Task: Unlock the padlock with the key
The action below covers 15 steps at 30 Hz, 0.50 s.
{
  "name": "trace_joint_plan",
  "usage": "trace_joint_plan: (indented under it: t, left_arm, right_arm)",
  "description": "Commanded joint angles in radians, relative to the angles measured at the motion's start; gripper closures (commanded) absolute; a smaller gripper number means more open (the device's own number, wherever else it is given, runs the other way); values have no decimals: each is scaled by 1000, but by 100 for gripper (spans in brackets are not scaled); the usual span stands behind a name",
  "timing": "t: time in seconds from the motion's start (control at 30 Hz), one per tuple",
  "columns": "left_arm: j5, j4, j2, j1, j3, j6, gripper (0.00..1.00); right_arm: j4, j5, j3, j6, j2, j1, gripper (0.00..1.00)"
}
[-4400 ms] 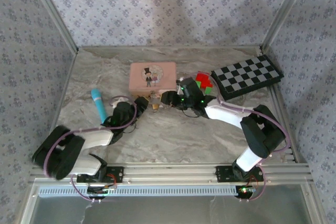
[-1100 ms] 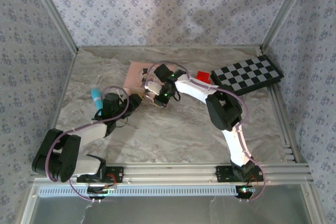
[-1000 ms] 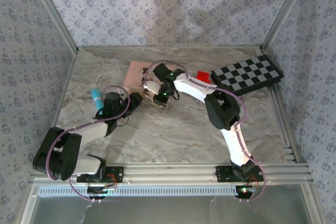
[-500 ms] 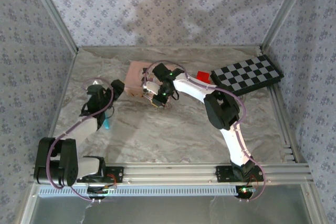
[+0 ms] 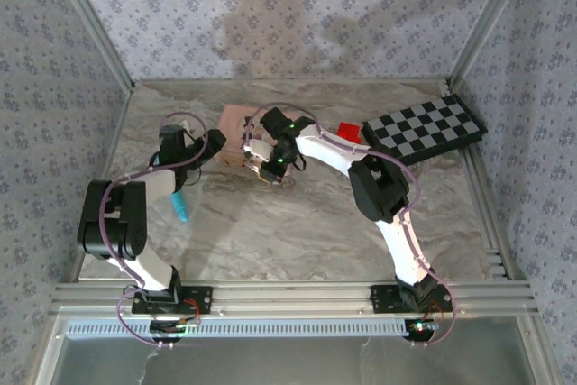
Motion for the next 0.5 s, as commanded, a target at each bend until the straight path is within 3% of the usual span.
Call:
trace_joint_plan:
  t: [0.0, 0.2, 0.47]
  left_arm:
    - [68, 33, 18, -45, 28, 30, 31]
    - [57, 65, 29, -127, 8, 4, 34]
    - [47, 85, 15, -144, -12, -27, 34]
  right_arm:
    - [-10, -4, 54, 10, 14, 7, 100]
    - [-28, 7, 118, 8, 40, 8, 100]
    - [-41, 16, 128, 2, 28, 0, 100]
